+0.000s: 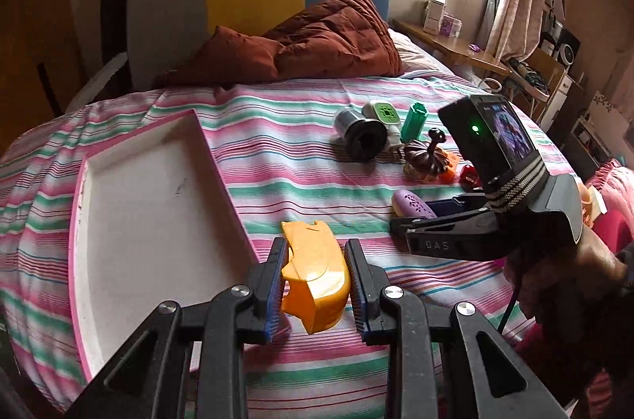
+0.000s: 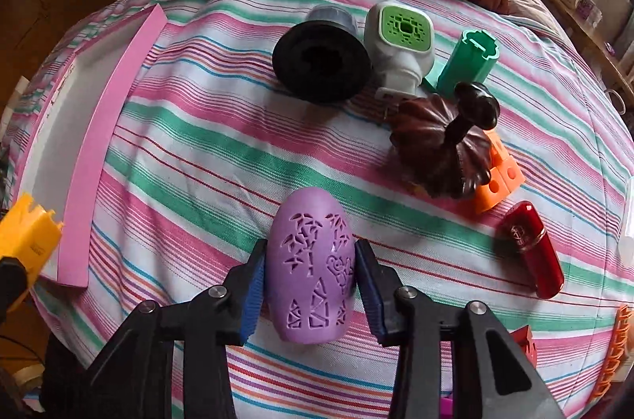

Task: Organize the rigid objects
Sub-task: 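Carry the yellow piece over the white tray with the left tool while the right tool grasps the purple egg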

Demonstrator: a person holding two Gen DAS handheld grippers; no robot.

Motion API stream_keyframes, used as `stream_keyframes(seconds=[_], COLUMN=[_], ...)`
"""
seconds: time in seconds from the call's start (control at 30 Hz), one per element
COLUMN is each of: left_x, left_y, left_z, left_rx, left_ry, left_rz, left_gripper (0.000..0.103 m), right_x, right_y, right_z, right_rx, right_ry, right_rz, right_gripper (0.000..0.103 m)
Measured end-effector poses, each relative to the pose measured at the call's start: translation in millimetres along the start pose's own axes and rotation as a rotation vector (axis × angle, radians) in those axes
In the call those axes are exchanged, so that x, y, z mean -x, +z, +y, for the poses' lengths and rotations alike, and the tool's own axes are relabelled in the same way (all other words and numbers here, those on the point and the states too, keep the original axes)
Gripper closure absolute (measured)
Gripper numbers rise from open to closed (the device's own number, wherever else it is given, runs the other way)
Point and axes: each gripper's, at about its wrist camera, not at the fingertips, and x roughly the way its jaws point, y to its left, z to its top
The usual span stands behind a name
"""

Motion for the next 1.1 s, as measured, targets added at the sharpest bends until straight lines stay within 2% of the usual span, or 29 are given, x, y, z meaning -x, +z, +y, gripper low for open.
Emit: stream_keyframes(seconds=[0.17, 0.47, 0.67, 0.83, 0.9, 1.1], left_x=[14.0, 23.2, 17.7, 3.0, -4.7, -25.1], left_y=[-2.2, -7.8, -9.4, -5.5, 0.5, 23.1], left_z=[24.3, 66.4, 95.7, 136.6, 149.0, 176.7], left_rx=[0.046, 0.123, 0.17, 0.258, 0.262, 0.256], left_ry=[0.054, 0.136, 0.155, 0.1, 0.1, 0.147], left_rz=[-0.022, -0.023, -0.006, 0.045, 0.059, 0.057], left_gripper=[0.074, 0.074, 0.074, 0.074, 0.074, 0.074], right_x=[-1.3, 2.6, 13.0, 4.3, 4.3, 3.2], right_y=[-7.9, -13.9, -6.5, -1.7, -1.4, 0.5], right_z=[-6.3, -4.5, -10.5, -1.2, -0.5, 4.2], right_rx=[-0.011, 0.049, 0.058, 0.069, 0.078, 0.096], right_ry=[0.039, 0.0, -0.007, -0.018, -0.023, -0.035], right_rz=[-0.017, -0.045, -0.053, -0.058, -0.062, -0.069], right_gripper=[0.06, 0.06, 0.059, 0.06, 0.06, 0.06])
